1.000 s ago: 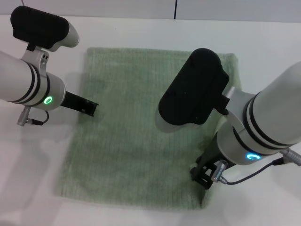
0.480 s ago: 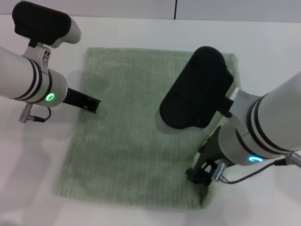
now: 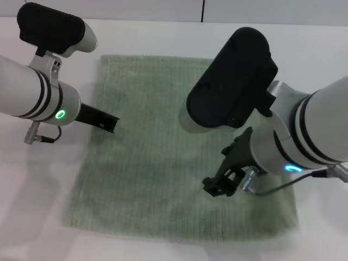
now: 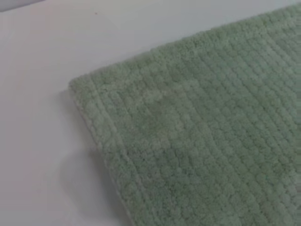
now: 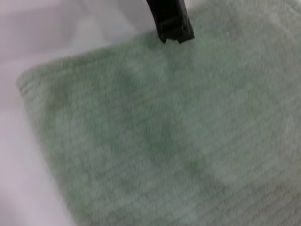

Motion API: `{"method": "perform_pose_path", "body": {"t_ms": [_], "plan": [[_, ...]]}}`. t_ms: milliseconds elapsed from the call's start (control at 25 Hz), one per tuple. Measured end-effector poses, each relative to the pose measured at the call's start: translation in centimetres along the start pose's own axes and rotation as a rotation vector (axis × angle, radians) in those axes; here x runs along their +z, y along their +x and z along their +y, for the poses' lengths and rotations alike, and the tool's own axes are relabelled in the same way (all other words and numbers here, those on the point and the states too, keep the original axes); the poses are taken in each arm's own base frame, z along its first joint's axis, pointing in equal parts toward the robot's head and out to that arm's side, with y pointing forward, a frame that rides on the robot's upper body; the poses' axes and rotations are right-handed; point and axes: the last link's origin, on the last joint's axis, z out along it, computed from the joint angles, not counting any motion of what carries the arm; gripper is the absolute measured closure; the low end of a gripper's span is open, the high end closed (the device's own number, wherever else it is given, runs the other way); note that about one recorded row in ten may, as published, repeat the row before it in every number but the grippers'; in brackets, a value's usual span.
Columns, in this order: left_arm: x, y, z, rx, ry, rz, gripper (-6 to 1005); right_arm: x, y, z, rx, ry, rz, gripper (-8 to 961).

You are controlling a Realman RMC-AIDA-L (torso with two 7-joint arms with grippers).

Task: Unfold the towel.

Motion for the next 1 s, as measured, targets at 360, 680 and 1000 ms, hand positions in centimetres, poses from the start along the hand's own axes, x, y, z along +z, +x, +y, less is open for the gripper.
{"method": "perform_pose_path", "body": {"t_ms": [360,680,1000], "plan": [[-0.6,0.1,0.4,0.015,-0.002,0.02,873,1.0,0.2,-0.6,0.012,0.039,0.018,312],[-6.7,3.7,-1.9,0.058,0.183,0.343,870,-2.0,-1.1,-5.0,0.15,0.205,-0.348,313],[-14.2,1.6,-6.9,-0.023,0.513,1.009,866,-4.2,5.8,-11.7,0.439,0.573,-0.995,312]]}}
